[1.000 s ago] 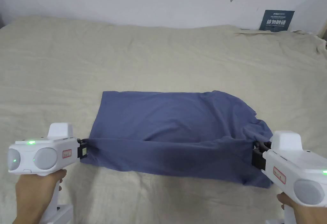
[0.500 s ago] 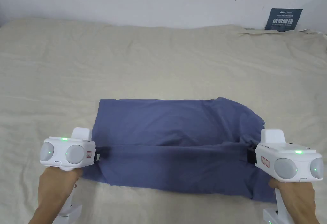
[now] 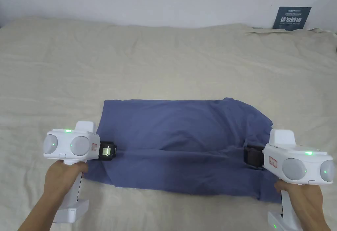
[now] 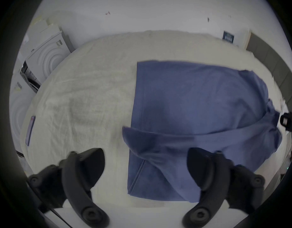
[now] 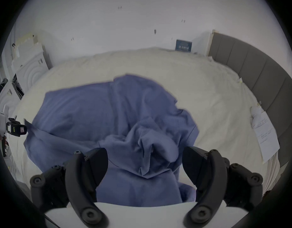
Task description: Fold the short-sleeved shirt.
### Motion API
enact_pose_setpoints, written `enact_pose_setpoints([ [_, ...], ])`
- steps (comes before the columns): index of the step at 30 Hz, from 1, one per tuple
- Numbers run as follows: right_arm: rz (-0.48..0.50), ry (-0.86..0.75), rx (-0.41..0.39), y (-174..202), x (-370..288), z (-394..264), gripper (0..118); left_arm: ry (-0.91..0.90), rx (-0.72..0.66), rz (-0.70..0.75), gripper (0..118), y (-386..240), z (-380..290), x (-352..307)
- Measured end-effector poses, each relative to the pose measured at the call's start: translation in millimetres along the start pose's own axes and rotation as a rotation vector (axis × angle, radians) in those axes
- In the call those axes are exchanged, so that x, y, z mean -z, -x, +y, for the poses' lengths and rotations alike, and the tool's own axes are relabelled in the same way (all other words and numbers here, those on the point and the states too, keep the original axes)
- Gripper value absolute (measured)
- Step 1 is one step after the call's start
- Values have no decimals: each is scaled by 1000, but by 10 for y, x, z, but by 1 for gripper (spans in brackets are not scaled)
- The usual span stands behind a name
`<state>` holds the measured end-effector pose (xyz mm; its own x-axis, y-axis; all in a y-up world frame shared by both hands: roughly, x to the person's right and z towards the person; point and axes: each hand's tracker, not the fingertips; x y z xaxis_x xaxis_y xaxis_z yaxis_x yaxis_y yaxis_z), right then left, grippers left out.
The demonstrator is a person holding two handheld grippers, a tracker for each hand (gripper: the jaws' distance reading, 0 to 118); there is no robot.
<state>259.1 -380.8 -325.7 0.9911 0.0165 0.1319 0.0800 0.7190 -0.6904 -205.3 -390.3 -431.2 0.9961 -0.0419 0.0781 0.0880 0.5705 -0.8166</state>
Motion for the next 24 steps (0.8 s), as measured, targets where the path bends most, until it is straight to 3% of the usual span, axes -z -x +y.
enact_pose_setpoints([
  [6,42,-167,50,-87,-694,109,95,-180,-42,-36,109,48,-2,-618],
  [14,21,-331,30,-14,-1495,-12,95,-295,-13,-29,107,-21,-327,-1306],
  [17,-6,-358,17,40,-1654,-139,93,-377,-3,-11,88,-84,-521,-1435],
  [20,-12,-381,17,71,-1781,-285,63,-453,-17,-25,48,-73,-683,-1478],
  [21,-12,-379,12,32,-1771,-305,43,-469,-31,-24,31,-92,-750,-1510],
  [23,-14,-394,-2,56,-1834,-391,7,-485,-25,-28,10,-125,-847,-1540],
  [24,-15,-397,-4,67,-1870,-430,0,-491,-17,-27,3,-144,-901,-1558],
])
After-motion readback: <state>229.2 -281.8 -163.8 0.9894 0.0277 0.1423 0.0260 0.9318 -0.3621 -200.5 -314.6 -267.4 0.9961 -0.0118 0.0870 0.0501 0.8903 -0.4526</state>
